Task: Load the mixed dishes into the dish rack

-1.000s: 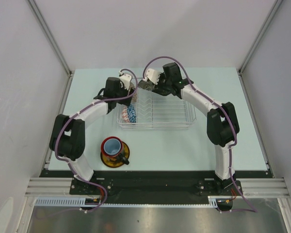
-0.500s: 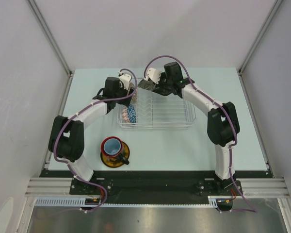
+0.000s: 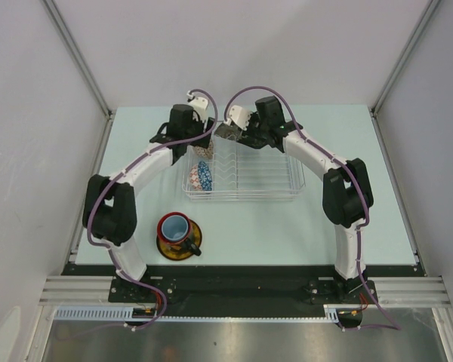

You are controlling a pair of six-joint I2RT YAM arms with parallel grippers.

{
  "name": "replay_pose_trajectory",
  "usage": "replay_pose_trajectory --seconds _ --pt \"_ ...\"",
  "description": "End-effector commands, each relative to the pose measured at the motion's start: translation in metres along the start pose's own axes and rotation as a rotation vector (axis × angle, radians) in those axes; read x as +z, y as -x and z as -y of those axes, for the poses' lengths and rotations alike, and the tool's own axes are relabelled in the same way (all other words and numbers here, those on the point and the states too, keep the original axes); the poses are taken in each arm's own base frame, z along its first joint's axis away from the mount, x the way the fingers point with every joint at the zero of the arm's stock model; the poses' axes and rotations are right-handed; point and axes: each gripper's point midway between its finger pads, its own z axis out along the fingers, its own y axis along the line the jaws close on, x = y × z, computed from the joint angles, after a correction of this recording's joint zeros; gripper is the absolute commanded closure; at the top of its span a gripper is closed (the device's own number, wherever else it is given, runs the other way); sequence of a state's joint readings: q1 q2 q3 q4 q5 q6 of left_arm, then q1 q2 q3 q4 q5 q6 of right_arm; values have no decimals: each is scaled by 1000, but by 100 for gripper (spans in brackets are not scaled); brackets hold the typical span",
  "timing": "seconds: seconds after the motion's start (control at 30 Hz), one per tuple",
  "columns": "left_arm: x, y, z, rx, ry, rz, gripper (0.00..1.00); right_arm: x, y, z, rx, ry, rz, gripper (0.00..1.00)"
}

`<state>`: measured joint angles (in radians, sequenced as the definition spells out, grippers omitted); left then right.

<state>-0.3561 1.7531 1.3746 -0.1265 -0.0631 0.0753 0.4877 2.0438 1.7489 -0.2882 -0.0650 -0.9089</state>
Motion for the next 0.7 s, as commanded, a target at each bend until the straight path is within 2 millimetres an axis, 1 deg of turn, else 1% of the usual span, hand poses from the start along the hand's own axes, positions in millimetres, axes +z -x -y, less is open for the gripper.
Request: replay_pose_trajectory --seconds 0.0,0.07,0.1,0.17,0.2,0.33,0.4,0.43,0.47,0.5,0.53,0.57,0.63,0.67 --pt "15 -6 -12 -4 137 -43 21 -54 55 94 10 -290 158 100" --pt "18 -13 -12 42 197 -70 21 -56 54 95 11 -295 160 100" --pt "20 -19 -17 54 249 -87 22 -56 54 94 13 -291 161 100" --pt "22 -18 -13 65 257 -73 23 -57 54 93 15 -291 164 100" --pt "22 -20 -12 66 259 -73 24 -58 53 93 18 -292 163 100" --pt "24 -14 -12 55 278 -54 27 -59 50 91 23 -290 163 100" --pt "25 -12 -12 56 284 -44 33 -60 51 92 26 -293 168 100" --pt "25 -9 -12 59 286 -35 37 -59 48 91 28 -291 163 100" --pt "27 -9 -12 61 286 -35 47 -59 48 90 30 -290 166 100" --pt "28 -8 -12 62 286 -33 50 -59 48 89 30 -289 165 100" --pt "28 -6 -12 63 288 -31 52 -59 48 89 33 -290 167 100" --pt "30 -9 -13 68 298 -37 53 -59 46 89 34 -288 164 100" --pt "31 -8 -14 66 308 -31 53 -59 45 90 36 -290 162 100" --pt "32 -11 -14 67 305 -35 53 -59 44 89 36 -287 161 100"
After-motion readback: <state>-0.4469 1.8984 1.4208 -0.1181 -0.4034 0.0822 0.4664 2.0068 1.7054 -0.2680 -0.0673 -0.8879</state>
